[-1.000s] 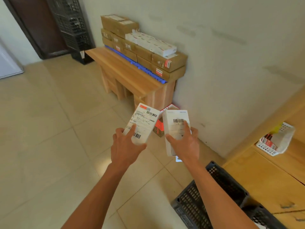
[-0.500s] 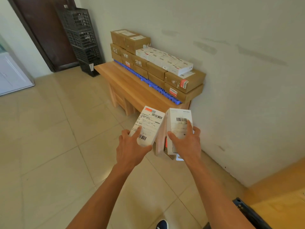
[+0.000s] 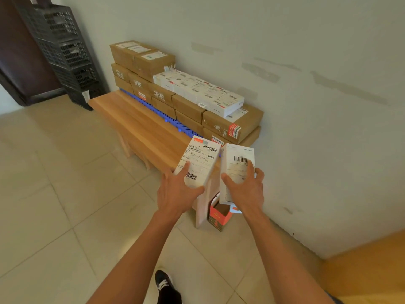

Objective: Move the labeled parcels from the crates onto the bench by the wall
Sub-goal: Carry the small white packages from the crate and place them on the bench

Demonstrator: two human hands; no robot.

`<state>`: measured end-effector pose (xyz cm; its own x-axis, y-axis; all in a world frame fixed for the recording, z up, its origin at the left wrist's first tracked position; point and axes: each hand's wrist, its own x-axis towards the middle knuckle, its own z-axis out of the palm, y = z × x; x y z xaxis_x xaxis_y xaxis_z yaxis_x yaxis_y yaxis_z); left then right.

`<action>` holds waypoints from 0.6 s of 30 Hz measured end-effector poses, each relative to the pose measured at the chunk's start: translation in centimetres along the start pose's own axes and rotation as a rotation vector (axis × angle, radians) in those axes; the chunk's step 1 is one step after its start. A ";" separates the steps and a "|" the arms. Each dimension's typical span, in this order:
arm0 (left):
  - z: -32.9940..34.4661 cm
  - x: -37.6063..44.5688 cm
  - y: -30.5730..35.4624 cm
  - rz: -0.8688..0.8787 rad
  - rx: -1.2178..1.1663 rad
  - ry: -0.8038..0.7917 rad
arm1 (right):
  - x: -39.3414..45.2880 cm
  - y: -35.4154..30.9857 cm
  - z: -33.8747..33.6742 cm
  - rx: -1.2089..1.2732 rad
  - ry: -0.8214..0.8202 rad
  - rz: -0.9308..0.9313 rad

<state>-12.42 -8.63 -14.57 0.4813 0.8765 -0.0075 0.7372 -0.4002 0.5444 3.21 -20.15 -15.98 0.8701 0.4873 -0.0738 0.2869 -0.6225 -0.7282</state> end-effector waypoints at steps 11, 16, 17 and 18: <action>2.1 18.8 3.9 0.212 -0.040 -0.167 | 13.0 -5.4 3.6 0.081 0.185 0.222; 4.0 23.8 6.6 0.326 -0.037 -0.236 | 17.0 -5.2 3.5 0.114 0.250 0.303; 4.6 24.8 7.2 0.347 -0.033 -0.244 | 17.9 -5.1 3.4 0.110 0.255 0.317; 5.2 25.8 7.9 0.362 -0.027 -0.252 | 18.9 -5.0 3.2 0.106 0.261 0.332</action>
<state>8.34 9.44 -14.84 0.8094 0.5871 -0.0147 0.4888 -0.6596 0.5710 16.89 -5.85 -15.93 0.9843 0.0922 -0.1508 -0.0560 -0.6466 -0.7607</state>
